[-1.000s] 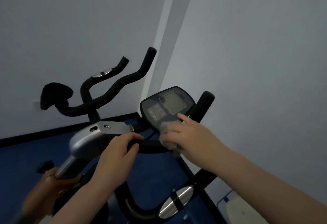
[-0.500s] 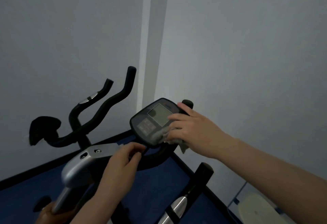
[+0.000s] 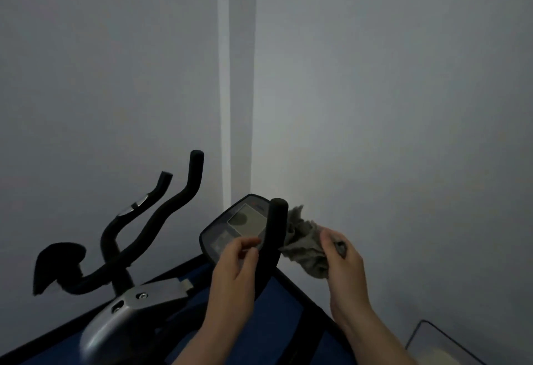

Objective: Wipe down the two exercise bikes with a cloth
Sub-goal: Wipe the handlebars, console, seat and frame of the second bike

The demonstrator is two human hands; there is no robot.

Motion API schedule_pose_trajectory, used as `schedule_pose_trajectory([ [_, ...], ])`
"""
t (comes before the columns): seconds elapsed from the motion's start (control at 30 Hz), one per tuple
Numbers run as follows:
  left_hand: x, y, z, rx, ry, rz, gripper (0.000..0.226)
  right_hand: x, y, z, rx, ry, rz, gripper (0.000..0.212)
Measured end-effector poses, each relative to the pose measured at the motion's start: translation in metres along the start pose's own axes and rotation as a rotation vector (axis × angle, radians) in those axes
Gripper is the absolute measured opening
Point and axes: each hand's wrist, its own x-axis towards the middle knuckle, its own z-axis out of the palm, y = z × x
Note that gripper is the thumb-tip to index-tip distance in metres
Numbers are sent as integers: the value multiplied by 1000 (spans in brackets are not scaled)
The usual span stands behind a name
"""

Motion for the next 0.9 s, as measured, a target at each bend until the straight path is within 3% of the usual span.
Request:
schedule_pose_trajectory([
  [0.07, 1, -6, 9, 136, 8, -17, 18, 1, 7, 6, 78, -74, 49, 19],
  [0.17, 1, -14, 14, 315, 15, 15, 14, 9, -5, 19, 151, -151, -66, 24],
  [0.33, 13, -18, 6, 204, 12, -32, 24, 19, -13, 40, 60, -407, -246, 27],
  [0.43, 15, -16, -3, 225, -40, -72, 29, 14, 9, 38, 42, -470, -294, 50],
  [0.6, 2, -26, -8, 642, -83, -19, 41, 21, 18, 24, 80, -533, -238, 49],
  [0.73, 1, -30, -1, 795, -27, 19, 45, 31, 9, 32, 162, -545, -231, 47],
  [0.9, 3, -35, -3, 918, -76, 36, 37, 5, 51, 16, 100, -592, -117, 49],
])
